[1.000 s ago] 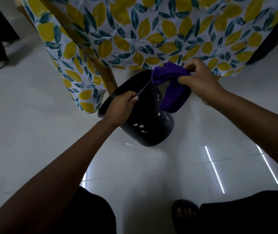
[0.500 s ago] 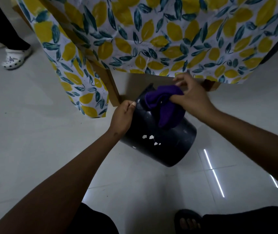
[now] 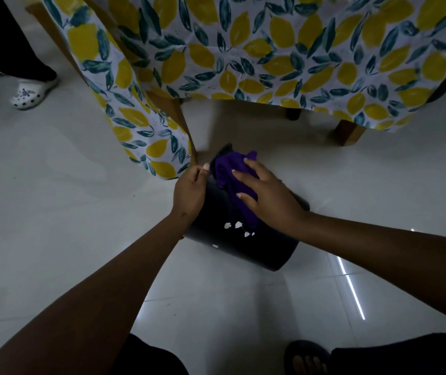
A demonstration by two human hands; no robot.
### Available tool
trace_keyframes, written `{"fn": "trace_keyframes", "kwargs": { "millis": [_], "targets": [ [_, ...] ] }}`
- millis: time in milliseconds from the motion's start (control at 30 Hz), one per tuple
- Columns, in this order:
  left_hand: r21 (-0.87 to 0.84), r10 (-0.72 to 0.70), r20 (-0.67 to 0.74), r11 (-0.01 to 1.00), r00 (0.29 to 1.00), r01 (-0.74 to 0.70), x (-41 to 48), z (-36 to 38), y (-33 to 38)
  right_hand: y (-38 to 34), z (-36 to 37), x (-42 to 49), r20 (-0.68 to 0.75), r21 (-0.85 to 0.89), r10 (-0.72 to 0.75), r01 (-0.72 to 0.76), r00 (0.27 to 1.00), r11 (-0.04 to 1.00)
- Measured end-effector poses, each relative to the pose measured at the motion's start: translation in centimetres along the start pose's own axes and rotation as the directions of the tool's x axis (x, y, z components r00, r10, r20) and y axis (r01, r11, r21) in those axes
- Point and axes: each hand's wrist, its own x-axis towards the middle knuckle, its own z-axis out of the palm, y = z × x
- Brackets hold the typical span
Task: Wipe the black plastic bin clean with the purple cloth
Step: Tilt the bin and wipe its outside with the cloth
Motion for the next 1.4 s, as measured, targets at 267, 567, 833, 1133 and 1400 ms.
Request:
{"fn": "trace_keyframes", "kwargs": {
  "millis": [267,567,833,1133,1400],
  "targets": [
    [-0.178,-0.054,0.176,0.98,0.983,0.086,1.4,-1.0,0.2,0.5,0.6,0.3,0.041,-0.096,-0.035,0.039,0.999,0.995],
    [-0.166,0.029,0.295,0.986,0.955,0.022,1.6,-2.3,-0.2,1.9,1.2,2.0,0.032,-0.057,0.034,-0.032,0.999,0.998],
    [-0.033,0.118,0.27,0.993,0.956,-0.114,1.5,-2.2,-0.4,5.8,-2.1,3.3,0.171,0.118,0.392,-0.413,0.904,0.903],
    [-0.186,0.016,0.285,0.982,0.958,0.039,1.5,-2.2,-0.5,1.7,1.5,-1.7,-0.009,-0.091,0.007,-0.008,1.0,0.996],
    [-0.137,0.077,0.18,0.989,0.981,-0.052,1.3,-1.5,0.1,3.6,0.8,1.0,0.021,-0.034,0.204,-0.203,0.979,0.979]
  ]
}}
